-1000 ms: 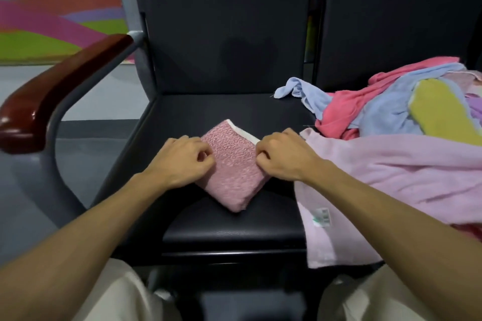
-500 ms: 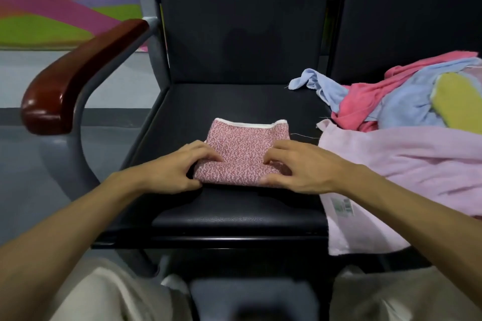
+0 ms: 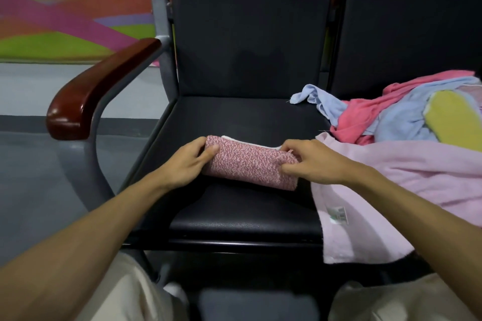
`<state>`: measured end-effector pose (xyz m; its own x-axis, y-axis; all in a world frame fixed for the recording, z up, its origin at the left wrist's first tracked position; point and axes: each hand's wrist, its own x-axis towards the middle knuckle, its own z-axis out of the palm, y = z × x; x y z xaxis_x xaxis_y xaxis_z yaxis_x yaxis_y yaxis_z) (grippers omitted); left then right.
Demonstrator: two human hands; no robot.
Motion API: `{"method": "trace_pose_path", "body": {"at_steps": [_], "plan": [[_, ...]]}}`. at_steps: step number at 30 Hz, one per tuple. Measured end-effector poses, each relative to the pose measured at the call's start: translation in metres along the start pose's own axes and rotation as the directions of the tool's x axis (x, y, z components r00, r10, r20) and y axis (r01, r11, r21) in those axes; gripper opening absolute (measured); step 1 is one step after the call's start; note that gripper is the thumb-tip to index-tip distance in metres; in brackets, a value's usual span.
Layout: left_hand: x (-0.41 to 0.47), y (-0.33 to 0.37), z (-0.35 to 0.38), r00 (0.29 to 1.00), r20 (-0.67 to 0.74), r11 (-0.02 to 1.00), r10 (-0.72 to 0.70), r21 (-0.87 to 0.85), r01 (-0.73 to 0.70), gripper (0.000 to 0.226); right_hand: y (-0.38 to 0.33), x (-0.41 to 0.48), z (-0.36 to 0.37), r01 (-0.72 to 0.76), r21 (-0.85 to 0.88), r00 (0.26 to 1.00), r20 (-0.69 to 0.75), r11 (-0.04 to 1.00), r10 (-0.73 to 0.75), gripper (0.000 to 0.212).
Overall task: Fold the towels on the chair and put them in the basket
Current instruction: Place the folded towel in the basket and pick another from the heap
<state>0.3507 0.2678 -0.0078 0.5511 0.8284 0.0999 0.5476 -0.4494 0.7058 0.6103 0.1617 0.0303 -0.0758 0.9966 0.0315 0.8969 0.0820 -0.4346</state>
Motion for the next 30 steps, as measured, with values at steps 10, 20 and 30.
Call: {"method": "trace_pose_path", "body": {"at_steps": [10, 20, 30], "plan": [[0.04, 0.017, 0.031, 0.895, -0.24, 0.914, -0.376, 0.061, 0.401, 0.035, 0.021, 0.032, 0.012, -0.388, 0.525, 0.919, 0.163, 0.757, 0.359, 0.009], [0.039, 0.023, 0.011, 0.776, 0.136, 0.788, -0.615, 0.114, 0.605, 0.076, 0.022, 0.055, 0.006, -0.296, 0.074, 0.935, 0.224, 0.952, 0.273, 0.036], [0.018, 0.045, 0.001, 0.945, 0.232, 0.811, -0.232, -0.491, 0.319, 0.049, 0.024, 0.028, -0.013, -0.317, 0.328, 0.772, 0.635, 0.89, 0.041, 0.035]]}}
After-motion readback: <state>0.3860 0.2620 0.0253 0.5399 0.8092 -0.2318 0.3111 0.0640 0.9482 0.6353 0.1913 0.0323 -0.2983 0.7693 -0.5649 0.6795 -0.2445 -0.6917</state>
